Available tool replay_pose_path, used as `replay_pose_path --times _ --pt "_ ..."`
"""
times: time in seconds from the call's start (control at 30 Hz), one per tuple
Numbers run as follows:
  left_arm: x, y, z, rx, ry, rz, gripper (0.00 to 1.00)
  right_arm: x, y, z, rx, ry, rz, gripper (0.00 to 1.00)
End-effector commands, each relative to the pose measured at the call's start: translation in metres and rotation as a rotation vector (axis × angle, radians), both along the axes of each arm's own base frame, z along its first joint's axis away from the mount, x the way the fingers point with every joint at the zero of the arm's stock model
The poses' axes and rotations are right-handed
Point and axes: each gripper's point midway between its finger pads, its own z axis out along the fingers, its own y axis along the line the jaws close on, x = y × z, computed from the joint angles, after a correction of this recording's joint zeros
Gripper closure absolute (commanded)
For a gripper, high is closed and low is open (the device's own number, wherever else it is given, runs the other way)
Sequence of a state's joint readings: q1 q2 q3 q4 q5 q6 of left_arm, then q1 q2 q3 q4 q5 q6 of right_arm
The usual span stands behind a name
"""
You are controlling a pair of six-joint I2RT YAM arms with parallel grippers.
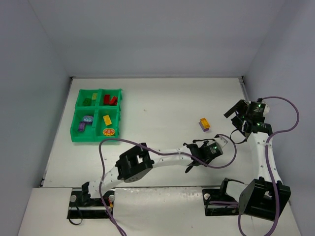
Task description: Sort the legos into containers by color
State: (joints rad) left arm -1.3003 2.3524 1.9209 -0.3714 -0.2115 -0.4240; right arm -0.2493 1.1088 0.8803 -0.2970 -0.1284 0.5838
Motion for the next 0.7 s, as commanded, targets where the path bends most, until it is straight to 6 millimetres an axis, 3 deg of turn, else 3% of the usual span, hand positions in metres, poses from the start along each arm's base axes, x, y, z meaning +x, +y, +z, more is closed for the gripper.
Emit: replay_pose_path --times 0.0,0.13,0.17,0.23,0.27,0.33,0.37,0.4,0.43,0.5,0.53,0.6,0.63,0.67 --pt "0.026 0.034 0.029 0.012 -0.031 0.086 1.00 0.005 0.000 0.011 0.007 -0.048 0.004 0.10" --pt "0.056 0.087 0.055 -0.009 -0.056 0.209 1.00 0.008 0.002 0.011 0.000 -0.056 0.033 0.10" --pt "0.060 0.109 0.071 -0.028 -0.059 0.239 1.00 0.009 0.003 0.011 -0.001 -0.054 0.042 0.10" --pt "0.084 0.146 0.091 -0.046 -0.073 0.332 1.00 0.011 0.006 0.011 -0.003 -0.060 0.071 0.10" --pt "0.089 0.163 0.123 -0.097 -0.100 0.364 1.00 0.011 0.006 0.009 -0.007 -0.056 0.083 0.10" --pt "0.104 0.206 0.136 -0.081 -0.125 0.436 1.00 0.013 0.009 0.008 -0.017 -0.058 0.114 0.10" --pt "0.106 0.225 0.165 -0.127 -0.154 0.467 1.00 0.014 0.010 0.007 -0.031 -0.054 0.134 0.10" --pt "0.106 0.245 0.168 -0.105 -0.153 0.492 1.00 0.016 0.014 0.007 -0.039 -0.058 0.160 0.10" --pt "0.115 0.273 0.189 -0.135 -0.183 0.551 1.00 0.018 0.018 0.006 -0.049 -0.054 0.194 0.10" --pt "0.119 0.309 0.186 -0.119 -0.166 0.614 1.00 0.022 0.030 0.006 -0.065 -0.053 0.250 0.11" --pt "0.132 0.338 0.187 -0.119 -0.166 0.682 1.00 0.024 0.035 0.005 -0.072 -0.050 0.272 0.11" --pt "0.138 0.370 0.192 -0.133 -0.172 0.738 1.00 0.030 0.042 0.004 -0.088 -0.043 0.300 0.11" --pt "0.146 0.396 0.189 -0.132 -0.153 0.788 1.00 0.032 0.052 0.001 -0.083 -0.035 0.332 0.11" --pt "0.149 0.406 0.187 -0.130 -0.144 0.806 1.00 0.035 0.055 0.002 -0.085 -0.040 0.346 0.11"
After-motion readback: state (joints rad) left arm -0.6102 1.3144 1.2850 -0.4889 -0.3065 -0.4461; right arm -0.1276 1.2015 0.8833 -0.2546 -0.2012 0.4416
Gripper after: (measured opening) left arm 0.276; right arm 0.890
